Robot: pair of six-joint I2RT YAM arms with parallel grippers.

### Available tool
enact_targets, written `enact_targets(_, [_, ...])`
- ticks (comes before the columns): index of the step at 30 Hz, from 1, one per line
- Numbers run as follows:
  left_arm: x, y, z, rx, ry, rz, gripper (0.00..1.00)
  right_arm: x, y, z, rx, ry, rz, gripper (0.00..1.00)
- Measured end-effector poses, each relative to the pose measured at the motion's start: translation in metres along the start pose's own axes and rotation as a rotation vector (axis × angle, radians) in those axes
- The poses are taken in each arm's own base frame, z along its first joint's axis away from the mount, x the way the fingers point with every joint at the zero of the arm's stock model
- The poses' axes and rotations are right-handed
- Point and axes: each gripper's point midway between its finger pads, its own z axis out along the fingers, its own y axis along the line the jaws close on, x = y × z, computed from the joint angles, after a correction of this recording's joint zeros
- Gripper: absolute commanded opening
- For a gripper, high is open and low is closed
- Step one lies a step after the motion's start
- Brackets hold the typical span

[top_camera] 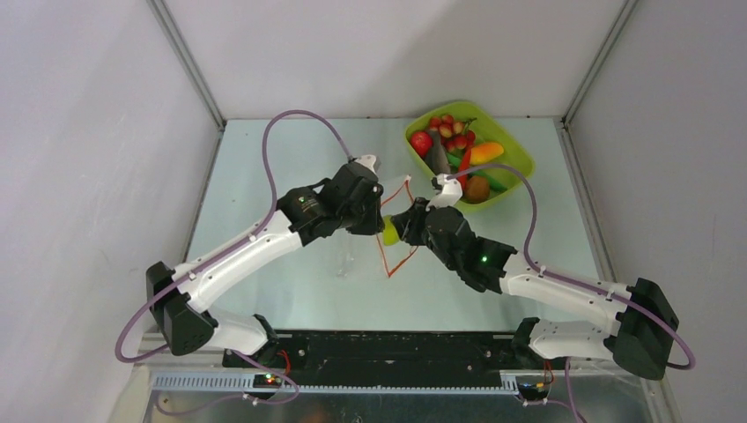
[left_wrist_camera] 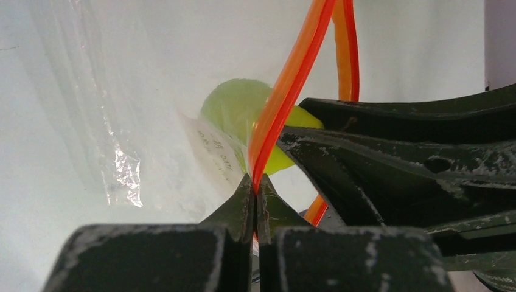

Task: Place the food in the zip-top bag and seal the zipper
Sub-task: Place the fake fruit in the zipper food storage bag, then pick up the fake vegetable from the bin.

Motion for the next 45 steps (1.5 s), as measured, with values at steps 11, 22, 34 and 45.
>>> enact_targets(11, [0.002,0.011,0.0,-0.042,-0.013,0.005,0.0,-0.009,0.014,-0.009,-0.075,-0.011,-0.016,0.99])
enact_targets(22, [-0.008,0.037,0.007,-0.145,-0.039,-0.007,0.0,-0.103,-0.048,-0.026,0.024,-0.211,0.018,0.99])
enact_targets(34, [-0.022,0.055,0.013,-0.188,-0.062,0.016,0.0,-0.116,-0.216,0.057,0.474,-0.128,0.102,0.88])
enact_targets(45, [-0.03,0.066,0.023,-0.219,-0.069,0.011,0.0,-0.107,-0.265,0.145,0.564,-0.064,0.039,0.77])
